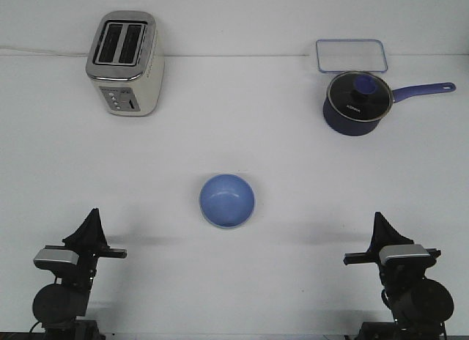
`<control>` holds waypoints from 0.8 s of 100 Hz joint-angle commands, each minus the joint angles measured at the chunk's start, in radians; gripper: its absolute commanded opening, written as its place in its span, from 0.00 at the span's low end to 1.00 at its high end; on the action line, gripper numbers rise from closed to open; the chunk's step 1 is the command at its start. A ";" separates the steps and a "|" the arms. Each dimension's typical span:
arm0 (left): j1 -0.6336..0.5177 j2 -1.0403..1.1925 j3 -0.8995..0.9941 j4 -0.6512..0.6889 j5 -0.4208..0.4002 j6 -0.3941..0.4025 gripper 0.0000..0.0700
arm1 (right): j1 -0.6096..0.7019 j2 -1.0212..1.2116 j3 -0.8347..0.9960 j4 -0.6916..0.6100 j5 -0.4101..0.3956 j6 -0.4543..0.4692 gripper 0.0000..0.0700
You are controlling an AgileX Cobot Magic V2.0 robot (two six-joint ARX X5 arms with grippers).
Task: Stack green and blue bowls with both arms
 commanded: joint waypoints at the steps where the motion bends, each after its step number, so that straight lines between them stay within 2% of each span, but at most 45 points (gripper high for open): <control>1: 0.002 -0.001 -0.019 0.010 -0.001 -0.002 0.01 | 0.000 -0.031 -0.029 0.026 -0.001 0.003 0.00; 21: 0.002 -0.001 -0.019 0.010 -0.001 -0.002 0.01 | 0.000 -0.117 -0.116 0.089 -0.001 0.004 0.00; 63: 0.002 -0.001 -0.019 0.010 -0.001 -0.002 0.01 | 0.000 -0.115 -0.266 0.421 -0.001 0.004 0.00; 80: 0.002 -0.001 -0.019 0.010 -0.001 -0.002 0.01 | 0.000 -0.115 -0.321 0.490 0.000 0.005 0.00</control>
